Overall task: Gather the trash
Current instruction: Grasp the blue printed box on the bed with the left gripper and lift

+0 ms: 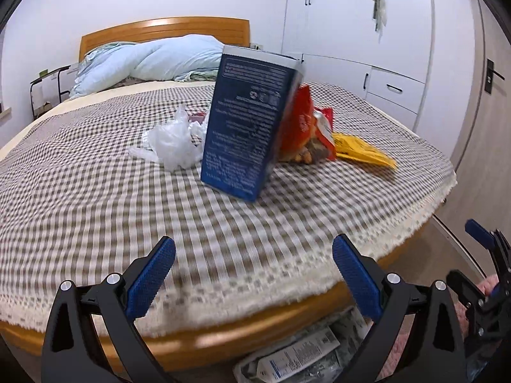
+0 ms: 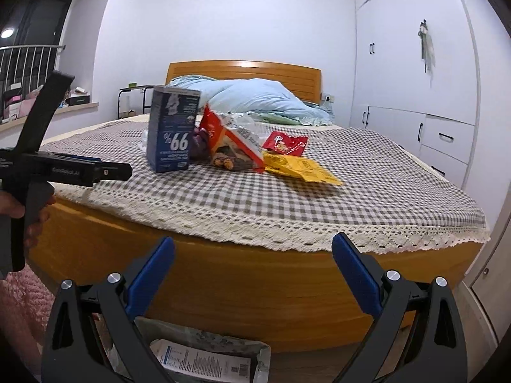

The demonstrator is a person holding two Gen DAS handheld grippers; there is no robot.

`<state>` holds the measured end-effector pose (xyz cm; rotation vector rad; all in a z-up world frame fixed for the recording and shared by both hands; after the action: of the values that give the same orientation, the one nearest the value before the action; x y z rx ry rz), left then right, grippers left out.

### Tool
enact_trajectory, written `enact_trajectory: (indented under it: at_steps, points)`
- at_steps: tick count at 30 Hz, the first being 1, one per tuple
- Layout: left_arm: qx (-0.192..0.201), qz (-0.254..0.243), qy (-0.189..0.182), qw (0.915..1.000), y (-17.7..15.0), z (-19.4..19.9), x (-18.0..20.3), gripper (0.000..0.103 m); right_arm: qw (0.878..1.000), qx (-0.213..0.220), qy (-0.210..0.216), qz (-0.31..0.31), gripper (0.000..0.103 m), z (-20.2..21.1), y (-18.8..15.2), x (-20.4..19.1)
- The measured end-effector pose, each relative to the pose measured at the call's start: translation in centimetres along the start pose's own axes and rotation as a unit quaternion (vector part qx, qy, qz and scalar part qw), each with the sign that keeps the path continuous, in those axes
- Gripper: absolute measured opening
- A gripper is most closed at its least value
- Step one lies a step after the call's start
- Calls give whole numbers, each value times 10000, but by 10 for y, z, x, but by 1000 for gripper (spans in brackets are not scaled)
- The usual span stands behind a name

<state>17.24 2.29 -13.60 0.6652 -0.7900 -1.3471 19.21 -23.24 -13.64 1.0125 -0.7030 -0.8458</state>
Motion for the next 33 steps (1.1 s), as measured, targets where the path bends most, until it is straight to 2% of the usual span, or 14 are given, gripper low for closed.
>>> enact_trajectory:
  at_steps: [6,13,20,21,23,24,25,33]
  points:
    - [3,-71,207,9998,26,-24,-5,95,9997,63,-141,-187,94,-12,11,19]
    - [-104,-216,442,9987,44,-46,-13,95,9985,-92,-176,-512,94,-21,8,33]
    - [-576,-632,562,9947,46,-82,-14,95,9994,-59,-225,-256,94,-21,8,26]
    - [-589,-649,569,9945,46,-84,-15,93,9995,-56,-219,-204,94,-21,8,24]
    - [-618,-663,559,9943,46,-88,-16,74,9997,-90,-197,-68,94,-23,7,18]
    - [-629,-647,513,9946,46,-89,-15,67,9998,-102,-184,-34,94,-24,7,16]
    - [-625,-628,479,9949,46,-89,-15,64,9998,-115,-157,-3,94,-24,6,14]
    - [-347,-718,88,9968,52,-43,-5,64,9999,-128,-108,-34,94,-25,8,11]
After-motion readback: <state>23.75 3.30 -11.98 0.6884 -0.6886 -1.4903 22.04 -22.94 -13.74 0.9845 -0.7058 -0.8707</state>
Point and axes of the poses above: each gripper's, at about its wrist camera, not at the fingertips, and z roughly against the way its jaws point, x to its right, y to its top, the point moved 10 cm from there along -z, roughly the way its jaws point, and after that the axes turned 2 degrees about z, right-handed, at the moved point
